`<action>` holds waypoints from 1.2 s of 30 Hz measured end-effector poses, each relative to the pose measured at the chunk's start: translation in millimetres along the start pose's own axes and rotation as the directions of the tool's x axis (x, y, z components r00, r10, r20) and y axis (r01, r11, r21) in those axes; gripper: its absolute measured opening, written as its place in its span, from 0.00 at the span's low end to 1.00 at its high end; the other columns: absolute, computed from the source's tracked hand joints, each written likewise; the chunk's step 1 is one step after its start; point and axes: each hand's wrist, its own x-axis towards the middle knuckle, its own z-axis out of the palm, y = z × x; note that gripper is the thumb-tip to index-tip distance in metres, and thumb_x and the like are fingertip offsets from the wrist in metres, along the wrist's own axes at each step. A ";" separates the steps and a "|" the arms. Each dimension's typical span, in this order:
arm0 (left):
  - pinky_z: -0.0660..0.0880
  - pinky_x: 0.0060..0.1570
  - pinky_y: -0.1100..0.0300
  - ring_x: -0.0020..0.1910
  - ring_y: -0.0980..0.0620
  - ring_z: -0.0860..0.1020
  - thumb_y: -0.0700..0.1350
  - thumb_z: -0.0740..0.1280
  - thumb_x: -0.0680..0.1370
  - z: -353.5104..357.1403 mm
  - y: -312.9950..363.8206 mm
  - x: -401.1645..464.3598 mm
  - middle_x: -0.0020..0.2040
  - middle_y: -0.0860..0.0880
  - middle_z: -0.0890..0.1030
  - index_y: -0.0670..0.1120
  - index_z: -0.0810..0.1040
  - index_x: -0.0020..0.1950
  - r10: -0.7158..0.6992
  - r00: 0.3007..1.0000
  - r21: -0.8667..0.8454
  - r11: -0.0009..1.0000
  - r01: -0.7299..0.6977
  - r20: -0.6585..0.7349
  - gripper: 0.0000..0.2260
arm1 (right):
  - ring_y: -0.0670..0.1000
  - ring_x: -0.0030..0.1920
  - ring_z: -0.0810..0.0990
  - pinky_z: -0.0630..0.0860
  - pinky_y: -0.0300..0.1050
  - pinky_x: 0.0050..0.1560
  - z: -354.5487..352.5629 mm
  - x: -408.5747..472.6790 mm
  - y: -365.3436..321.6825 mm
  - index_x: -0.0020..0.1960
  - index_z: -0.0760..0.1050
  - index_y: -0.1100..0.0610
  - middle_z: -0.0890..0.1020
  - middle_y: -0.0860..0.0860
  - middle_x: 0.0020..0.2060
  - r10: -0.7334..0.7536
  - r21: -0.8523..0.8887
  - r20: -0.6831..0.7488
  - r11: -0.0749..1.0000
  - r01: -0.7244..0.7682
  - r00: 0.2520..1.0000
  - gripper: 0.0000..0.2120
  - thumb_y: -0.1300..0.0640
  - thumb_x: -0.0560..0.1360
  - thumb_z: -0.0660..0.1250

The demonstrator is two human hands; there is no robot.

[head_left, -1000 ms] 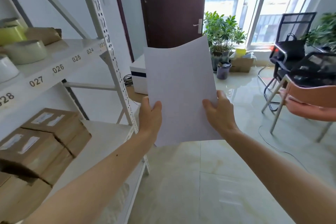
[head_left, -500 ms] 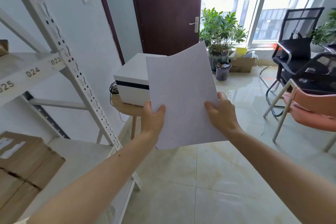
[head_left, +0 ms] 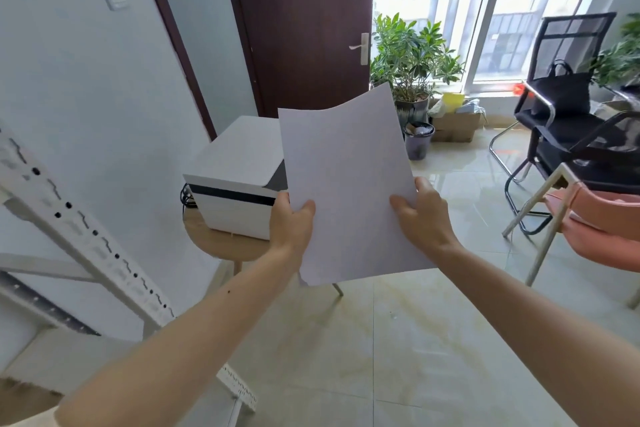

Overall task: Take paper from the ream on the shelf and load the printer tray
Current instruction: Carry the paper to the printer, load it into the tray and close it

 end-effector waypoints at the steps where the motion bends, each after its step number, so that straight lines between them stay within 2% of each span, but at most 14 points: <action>1: 0.80 0.51 0.43 0.49 0.42 0.82 0.40 0.63 0.77 3.1 1.4 9.7 0.50 0.44 0.82 0.43 0.74 0.56 -0.004 1.000 0.000 1.000 0.004 0.002 0.08 | 0.58 0.46 0.78 0.75 0.49 0.46 2.8 10.3 0.2 0.53 0.72 0.58 0.79 0.55 0.47 0.003 -0.003 -0.002 1.000 -0.003 1.000 0.07 0.60 0.76 0.62; 6: 0.79 0.52 0.42 0.51 0.42 0.81 0.40 0.63 0.77 18.9 7.0 56.9 0.52 0.44 0.81 0.44 0.73 0.56 -0.036 0.999 -0.016 0.999 0.036 -0.010 0.08 | 0.59 0.46 0.78 0.75 0.49 0.46 17.1 62.7 4.2 0.53 0.72 0.59 0.79 0.54 0.45 0.017 -0.014 0.003 1.000 -0.017 1.000 0.07 0.60 0.75 0.62; 14: 0.78 0.48 0.48 0.45 0.46 0.79 0.42 0.63 0.77 63.3 15.1 138.3 0.47 0.48 0.80 0.46 0.73 0.50 -0.040 0.995 -0.011 0.999 0.040 -0.090 0.03 | 0.57 0.45 0.79 0.76 0.49 0.46 28.1 162.6 19.1 0.54 0.72 0.57 0.81 0.54 0.45 -0.018 -0.006 0.063 1.000 0.019 0.998 0.08 0.60 0.76 0.63; 20: 0.77 0.46 0.52 0.47 0.46 0.79 0.41 0.63 0.77 105.7 21.4 192.3 0.49 0.48 0.80 0.43 0.73 0.56 -0.086 0.987 -0.076 0.994 0.076 -0.139 0.08 | 0.56 0.44 0.77 0.71 0.44 0.43 27.4 238.9 34.2 0.56 0.71 0.57 0.79 0.53 0.46 -0.048 -0.013 0.130 0.999 0.050 0.990 0.09 0.61 0.76 0.63; 23: 0.79 0.51 0.47 0.50 0.43 0.80 0.39 0.62 0.77 121.6 20.9 219.8 0.50 0.46 0.81 0.44 0.74 0.55 -0.108 0.981 -0.079 0.992 0.096 -0.160 0.08 | 0.56 0.43 0.76 0.69 0.42 0.42 31.4 275.0 41.4 0.56 0.71 0.57 0.79 0.53 0.46 -0.062 -0.028 0.160 0.997 0.067 0.985 0.09 0.60 0.77 0.63; 27: 0.78 0.56 0.42 0.52 0.42 0.81 0.39 0.62 0.78 134.7 14.8 255.1 0.52 0.45 0.82 0.45 0.75 0.54 -0.134 0.971 -0.083 0.989 0.120 -0.200 0.07 | 0.51 0.39 0.74 0.66 0.35 0.31 45.4 316.7 49.4 0.56 0.71 0.57 0.77 0.51 0.44 -0.080 -0.047 0.205 0.995 0.091 0.976 0.08 0.61 0.77 0.62; 29: 0.78 0.56 0.41 0.53 0.40 0.80 0.40 0.62 0.78 139.0 11.2 276.4 0.53 0.44 0.82 0.45 0.75 0.55 -0.146 0.963 -0.086 0.988 0.130 -0.226 0.07 | 0.52 0.40 0.74 0.66 0.37 0.32 56.9 339.9 52.4 0.58 0.72 0.58 0.77 0.51 0.44 -0.078 -0.047 0.227 0.995 0.091 0.971 0.10 0.61 0.77 0.62; 32: 0.79 0.54 0.46 0.52 0.43 0.80 0.40 0.62 0.78 141.1 7.6 308.7 0.53 0.45 0.81 0.44 0.74 0.56 -0.151 0.953 -0.092 0.987 0.131 -0.263 0.08 | 0.54 0.42 0.76 0.67 0.41 0.35 75.8 372.2 54.5 0.58 0.72 0.57 0.78 0.52 0.44 -0.076 -0.048 0.259 0.995 0.092 0.963 0.11 0.60 0.76 0.63; 36: 0.77 0.43 0.55 0.46 0.47 0.79 0.38 0.62 0.78 139.2 9.2 349.5 0.48 0.49 0.80 0.43 0.74 0.56 -0.129 0.944 -0.086 0.991 0.107 -0.305 0.07 | 0.51 0.40 0.78 0.71 0.42 0.35 101.3 411.6 52.3 0.56 0.73 0.57 0.79 0.51 0.43 -0.067 -0.037 0.291 0.996 0.081 0.955 0.10 0.60 0.76 0.62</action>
